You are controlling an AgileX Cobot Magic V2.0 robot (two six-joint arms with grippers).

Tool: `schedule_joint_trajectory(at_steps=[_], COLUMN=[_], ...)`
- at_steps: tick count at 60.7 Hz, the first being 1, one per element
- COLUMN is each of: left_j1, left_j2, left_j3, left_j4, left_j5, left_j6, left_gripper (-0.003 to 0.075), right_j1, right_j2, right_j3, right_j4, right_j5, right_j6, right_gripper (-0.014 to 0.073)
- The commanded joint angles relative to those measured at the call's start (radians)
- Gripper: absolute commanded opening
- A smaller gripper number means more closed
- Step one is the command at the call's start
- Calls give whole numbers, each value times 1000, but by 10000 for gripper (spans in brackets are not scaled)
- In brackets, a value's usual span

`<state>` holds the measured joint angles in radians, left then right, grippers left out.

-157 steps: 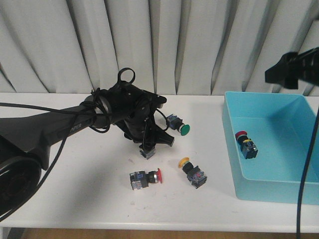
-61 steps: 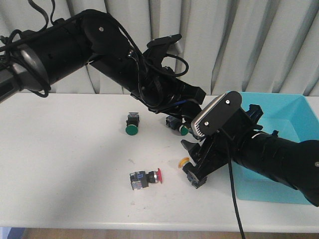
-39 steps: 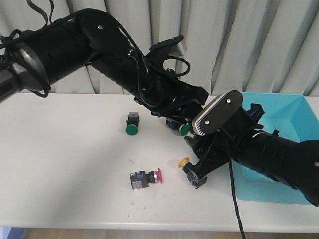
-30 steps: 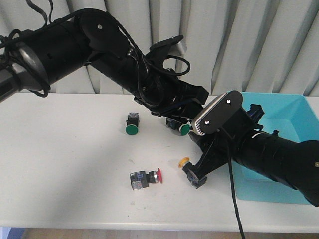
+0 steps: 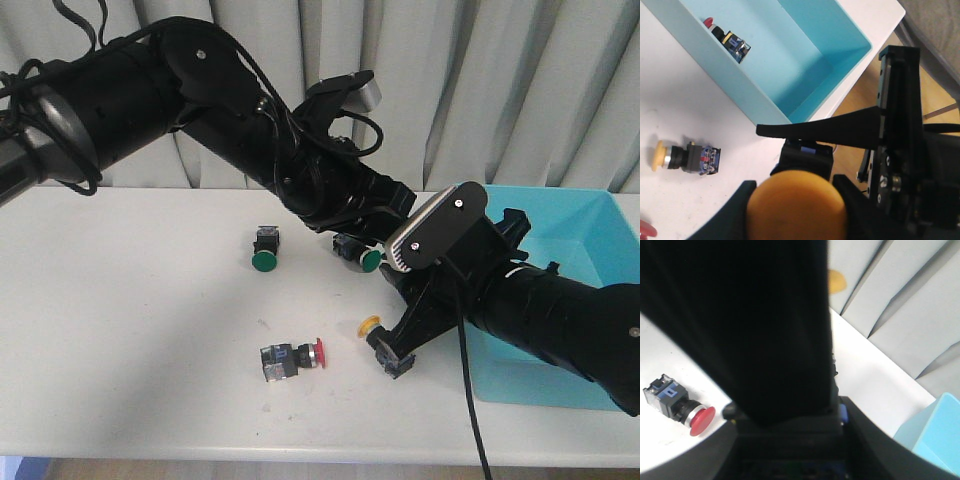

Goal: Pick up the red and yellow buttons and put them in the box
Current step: 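Lower the yellow button into the blue box and open the right gripper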

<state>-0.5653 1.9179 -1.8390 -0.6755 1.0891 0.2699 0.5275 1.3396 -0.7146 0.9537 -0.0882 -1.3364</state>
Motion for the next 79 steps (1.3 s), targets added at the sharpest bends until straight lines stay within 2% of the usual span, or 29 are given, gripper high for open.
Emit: schedule_joint_trajectory(at_steps=[1, 13, 19, 26, 32, 39, 46, 54, 63, 64, 79], left_j1=[-2, -2, -2, -2, -2, -2, -2, -2, -1, -1, -1], left_j2=[-61, -65, -84, -110, -147, -193, -249, -281, -283, -272, -267], left_j3=[-27, -28, -33, -81, -139, -192, -208, -208, -208, -207, -207], left_j4=[36, 72, 101, 256, 462, 727, 996, 1204, 1240, 1201, 1193], left_j5=[-21, -5, -5, 14, 32, 34, 24, 34, 54, 54, 61], left_j6=[71, 71, 75, 71, 31, -63, -152, -224, -245, -270, -270], left_gripper=[334, 502, 519, 504, 456, 356, 200, -6, -7, -8, -8], right_j1=[-2, -2, -2, -4, -22, -103, -225, -386, -566, -627, -627], right_j2=[-27, -27, -30, -49, -77, -100, -99, -72, 32, 265, 447], right_j3=[-25, -25, -25, -25, -31, -59, -94, -128, -135, -151, -225], right_j4=[2, 24, 54, 91, 135, 251, 399, 569, 736, 762, 797], right_j5=[-49, -70, -115, -178, -206, -204, -189, -127, -35, -14, -13], right_j6=[6, 7, 6, -4, -38, -94, -177, -287, -369, -409, -409], right_gripper=[-8, -8, -8, -8, -6, -6, -4, -3, -1, 5, 22])
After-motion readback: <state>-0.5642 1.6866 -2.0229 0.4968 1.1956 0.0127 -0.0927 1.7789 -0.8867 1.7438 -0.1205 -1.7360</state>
